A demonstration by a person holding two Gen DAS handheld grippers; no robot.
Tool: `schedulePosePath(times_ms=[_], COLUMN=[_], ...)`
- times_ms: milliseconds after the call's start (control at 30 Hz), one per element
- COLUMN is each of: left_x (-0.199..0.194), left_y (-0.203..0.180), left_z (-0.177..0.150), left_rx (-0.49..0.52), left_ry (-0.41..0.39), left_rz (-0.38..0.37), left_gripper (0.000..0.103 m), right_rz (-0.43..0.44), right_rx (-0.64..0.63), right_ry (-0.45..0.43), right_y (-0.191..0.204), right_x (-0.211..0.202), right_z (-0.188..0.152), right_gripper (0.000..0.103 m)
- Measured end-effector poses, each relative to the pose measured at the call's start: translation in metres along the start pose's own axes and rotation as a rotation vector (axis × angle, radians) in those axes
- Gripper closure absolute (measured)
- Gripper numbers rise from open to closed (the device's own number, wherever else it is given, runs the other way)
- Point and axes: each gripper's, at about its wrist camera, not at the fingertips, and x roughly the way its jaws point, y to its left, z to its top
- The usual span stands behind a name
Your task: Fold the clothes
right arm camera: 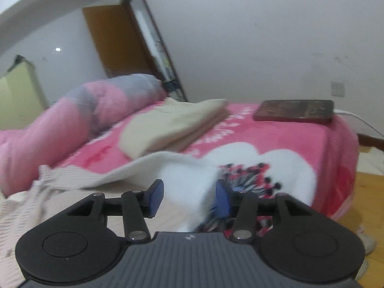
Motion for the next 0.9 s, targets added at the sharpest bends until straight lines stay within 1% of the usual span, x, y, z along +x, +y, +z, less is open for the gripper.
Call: schedulePosePath(times_ms=[33,67,100,133,167,200,267,400,567,733,800,900], left_x=[0.0,0.0,0.0,0.0,0.0,0.0,0.0,0.001,0.0,-0.001,-0.001,-0.001], left_y=[0.001,0.001,0.0,0.0,-0.001,-0.001,-0.002,-0.001,0.0,-0.001,-0.001,0.001], left_z=[0.001,0.001,0.002,0.001,0.001,0.001,0.0,0.0,0.0,0.0,-0.001,-0.002], left_rx=[-0.005,-0.008,-0.007,-0.004,-0.001,0.0,0.001,0.002,-0.01,-0.007,-0.012,-0.025], left_ry=[0.003,0.005,0.005,0.004,0.004,0.003,0.0,-0.005,-0.005,-0.009,-0.01,-0.01], left_rz=[0.001,0.003,0.006,0.01,0.013,0.015,0.016,0.016,0.011,0.014,0.013,0.008], left_gripper=[0.025,0.025,0.025,0.024,0.024,0.024,0.024,0.023,0.023,0.023,0.023,0.023], right_rz=[-0.002,-0.002,-0.003,-0.004,-0.014,-0.016,0.008,0.005,0.022,0.023,0.061,0.153], right_rx=[0.003,0.004,0.004,0.004,-0.002,-0.01,-0.018,-0.035,0.011,0.0,-0.024,-0.082], right_ry=[0.006,0.012,0.017,0.023,0.018,0.004,-0.027,-0.007,0.04,0.019,-0.01,-0.033], right_y=[-0.001,-0.002,-0.002,-0.002,-0.001,0.001,0.004,0.005,-0.004,0.006,0.018,0.051], right_x=[0.006,0.01,0.013,0.016,0.016,0.014,0.006,0.007,0.015,0.009,-0.002,-0.024], right_z=[0.001,0.001,0.001,0.001,0.002,0.002,0.003,0.003,0.007,0.012,0.017,0.023], right_gripper=[0.052,0.057,0.065,0.07,0.085,0.093,0.097,0.098,0.096,0.099,0.099,0.099])
